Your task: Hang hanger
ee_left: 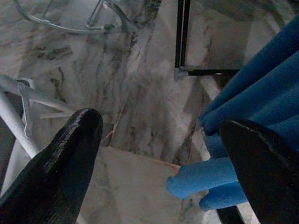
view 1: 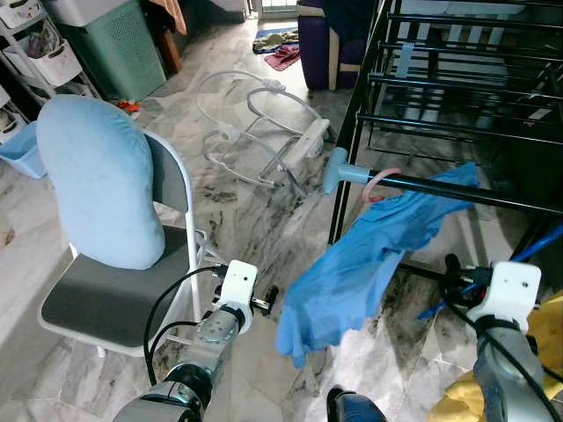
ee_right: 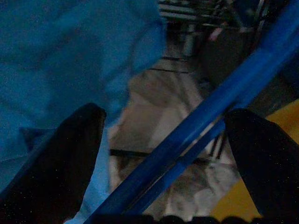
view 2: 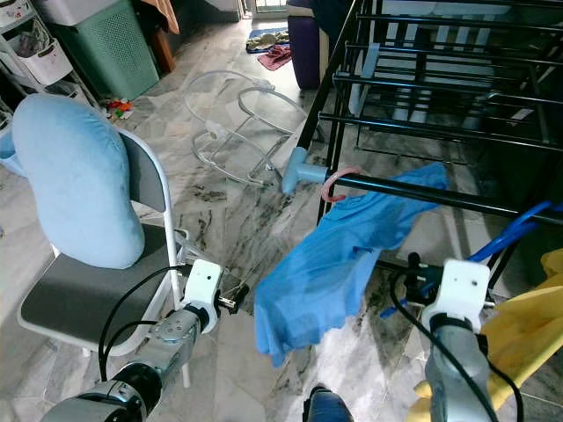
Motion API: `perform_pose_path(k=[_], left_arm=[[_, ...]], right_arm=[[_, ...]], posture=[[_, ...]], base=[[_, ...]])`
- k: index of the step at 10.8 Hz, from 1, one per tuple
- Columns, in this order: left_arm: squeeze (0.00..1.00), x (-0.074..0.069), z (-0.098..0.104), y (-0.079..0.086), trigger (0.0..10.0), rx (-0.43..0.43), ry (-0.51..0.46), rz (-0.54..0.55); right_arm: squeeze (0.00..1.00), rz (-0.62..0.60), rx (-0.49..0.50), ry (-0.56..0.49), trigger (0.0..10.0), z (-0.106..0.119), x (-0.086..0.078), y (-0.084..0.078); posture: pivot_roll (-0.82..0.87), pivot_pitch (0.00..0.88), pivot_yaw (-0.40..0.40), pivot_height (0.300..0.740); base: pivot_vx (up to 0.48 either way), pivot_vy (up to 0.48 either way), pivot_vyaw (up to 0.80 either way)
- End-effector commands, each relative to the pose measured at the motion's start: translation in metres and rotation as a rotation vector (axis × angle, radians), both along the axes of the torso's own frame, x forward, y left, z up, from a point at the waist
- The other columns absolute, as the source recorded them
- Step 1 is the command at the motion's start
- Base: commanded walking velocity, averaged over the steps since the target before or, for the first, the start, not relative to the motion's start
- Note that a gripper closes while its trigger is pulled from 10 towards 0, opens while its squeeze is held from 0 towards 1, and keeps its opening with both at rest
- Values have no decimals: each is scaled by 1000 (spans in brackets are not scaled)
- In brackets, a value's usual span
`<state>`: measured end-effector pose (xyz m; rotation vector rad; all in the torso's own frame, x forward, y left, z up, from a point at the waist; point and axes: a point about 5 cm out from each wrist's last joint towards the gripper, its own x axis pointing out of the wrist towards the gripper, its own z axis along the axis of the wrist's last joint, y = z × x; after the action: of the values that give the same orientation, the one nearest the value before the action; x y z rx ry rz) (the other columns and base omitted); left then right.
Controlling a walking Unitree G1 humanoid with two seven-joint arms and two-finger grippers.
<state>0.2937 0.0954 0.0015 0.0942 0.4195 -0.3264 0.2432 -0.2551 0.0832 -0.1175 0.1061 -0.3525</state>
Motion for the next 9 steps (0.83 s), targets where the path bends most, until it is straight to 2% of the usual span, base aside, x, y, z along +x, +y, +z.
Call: perform_pose_path(k=[1, 4, 9], left_arm=[[0, -4, -5, 4, 10000, 12, 23, 13], [0, -3, -4, 3, 10000, 11, 20, 5], [0, -3, -4, 1, 10000, 19, 21, -22]], right_arm=[[1000, -13, -17, -14, 10000, 0, -3, 4], [1000, -51, -48, -63, 10000, 2, -9, 15], [1000, -214, -87, -67, 10000, 2, -24, 2]], posture=[[-302, 133, 111, 740], [-306, 138, 114, 740], [-325, 150, 136, 740]], base=[[0, 0, 0], [0, 0, 0], [0, 0, 0]])
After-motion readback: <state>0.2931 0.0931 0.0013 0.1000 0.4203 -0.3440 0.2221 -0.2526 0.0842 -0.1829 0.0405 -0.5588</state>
